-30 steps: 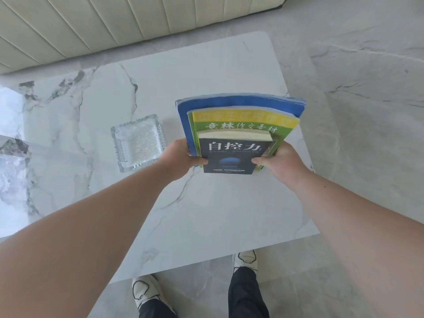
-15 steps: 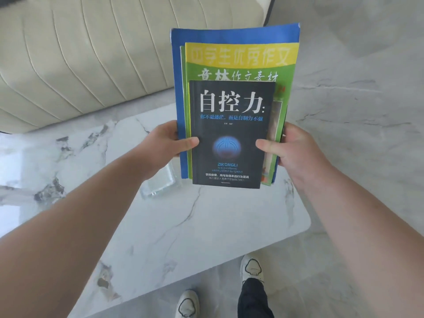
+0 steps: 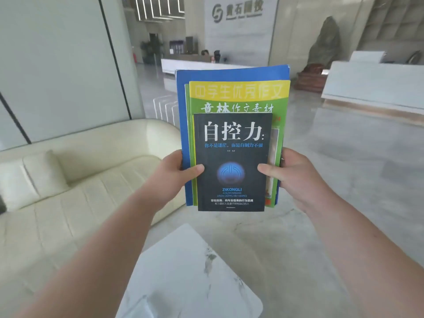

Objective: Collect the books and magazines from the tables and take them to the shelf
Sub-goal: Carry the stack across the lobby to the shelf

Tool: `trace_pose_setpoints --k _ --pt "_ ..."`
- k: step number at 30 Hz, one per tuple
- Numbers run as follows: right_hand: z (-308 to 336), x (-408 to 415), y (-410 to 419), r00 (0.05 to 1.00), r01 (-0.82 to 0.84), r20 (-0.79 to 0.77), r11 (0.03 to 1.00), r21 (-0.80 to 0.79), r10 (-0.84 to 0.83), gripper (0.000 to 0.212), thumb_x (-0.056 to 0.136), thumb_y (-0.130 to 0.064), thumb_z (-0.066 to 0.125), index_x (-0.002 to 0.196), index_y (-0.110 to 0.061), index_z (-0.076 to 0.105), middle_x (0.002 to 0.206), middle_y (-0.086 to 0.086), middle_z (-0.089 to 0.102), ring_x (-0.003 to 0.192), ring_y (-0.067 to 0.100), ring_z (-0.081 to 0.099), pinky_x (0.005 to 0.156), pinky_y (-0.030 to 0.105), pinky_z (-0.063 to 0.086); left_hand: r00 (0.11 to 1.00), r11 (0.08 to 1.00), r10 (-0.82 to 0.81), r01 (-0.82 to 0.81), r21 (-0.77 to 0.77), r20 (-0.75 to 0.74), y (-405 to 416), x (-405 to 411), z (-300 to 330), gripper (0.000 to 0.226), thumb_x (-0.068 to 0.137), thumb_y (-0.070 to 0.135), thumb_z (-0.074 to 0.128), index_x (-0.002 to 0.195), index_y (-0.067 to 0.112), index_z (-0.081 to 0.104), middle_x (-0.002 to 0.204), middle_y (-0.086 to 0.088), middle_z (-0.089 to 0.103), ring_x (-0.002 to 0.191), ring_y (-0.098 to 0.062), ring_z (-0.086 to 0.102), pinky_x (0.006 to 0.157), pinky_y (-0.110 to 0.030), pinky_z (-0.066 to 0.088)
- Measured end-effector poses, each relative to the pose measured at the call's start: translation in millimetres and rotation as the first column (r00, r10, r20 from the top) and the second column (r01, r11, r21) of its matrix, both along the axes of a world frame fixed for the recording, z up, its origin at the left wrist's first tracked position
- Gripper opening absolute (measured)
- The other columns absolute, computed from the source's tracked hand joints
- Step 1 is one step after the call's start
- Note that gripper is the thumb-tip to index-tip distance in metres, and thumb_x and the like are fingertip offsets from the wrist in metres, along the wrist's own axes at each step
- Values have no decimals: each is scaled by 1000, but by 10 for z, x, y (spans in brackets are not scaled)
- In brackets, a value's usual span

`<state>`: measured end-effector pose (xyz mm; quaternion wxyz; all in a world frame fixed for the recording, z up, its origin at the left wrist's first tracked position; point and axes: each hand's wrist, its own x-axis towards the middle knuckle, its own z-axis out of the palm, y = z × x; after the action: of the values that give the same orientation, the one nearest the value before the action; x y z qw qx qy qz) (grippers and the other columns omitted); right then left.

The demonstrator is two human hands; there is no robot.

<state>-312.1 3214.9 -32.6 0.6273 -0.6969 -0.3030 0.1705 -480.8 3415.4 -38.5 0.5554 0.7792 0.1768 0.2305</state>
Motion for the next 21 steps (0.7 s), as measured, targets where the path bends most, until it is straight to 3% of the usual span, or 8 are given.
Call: trace_pose_setpoints --k 5,9,14,21 --pt "913 -123 -1042 981 178 52 975 133 -187 25 82 -1 71 104 -13 72 99 0 79 84 15 74 73 28 55 978 980 -182 173 98 99 -768 294 979 22 95 18 62 116 19 65 108 9 76 95 -4 73 78 -20 54" --pt "1294 -89 -1837 941 302 95 932 202 -325 23 84 -2 69 102 -14 73 97 -2 79 81 12 74 66 22 54 936 942 -322 302 149 142 -1409 697 1413 20 95 20 62 115 20 65 105 11 77 93 -4 73 81 -26 54" --pt "1510 176 -2658 869 430 147 868 247 -473 23 85 -4 68 104 -16 74 100 -2 79 90 16 75 80 31 57 856 876 -480 455 162 190 -2162 1334 1677 29 97 16 59 126 18 61 116 5 74 103 -11 72 90 -31 58" --pt "1558 946 -3911 754 576 185 770 275 -630 22 88 -6 66 106 -14 74 103 -1 78 92 17 74 78 31 56 727 764 -644 627 151 239 -3346 2608 1757 32 97 13 59 129 11 59 120 -1 73 105 -15 72 87 -28 59"
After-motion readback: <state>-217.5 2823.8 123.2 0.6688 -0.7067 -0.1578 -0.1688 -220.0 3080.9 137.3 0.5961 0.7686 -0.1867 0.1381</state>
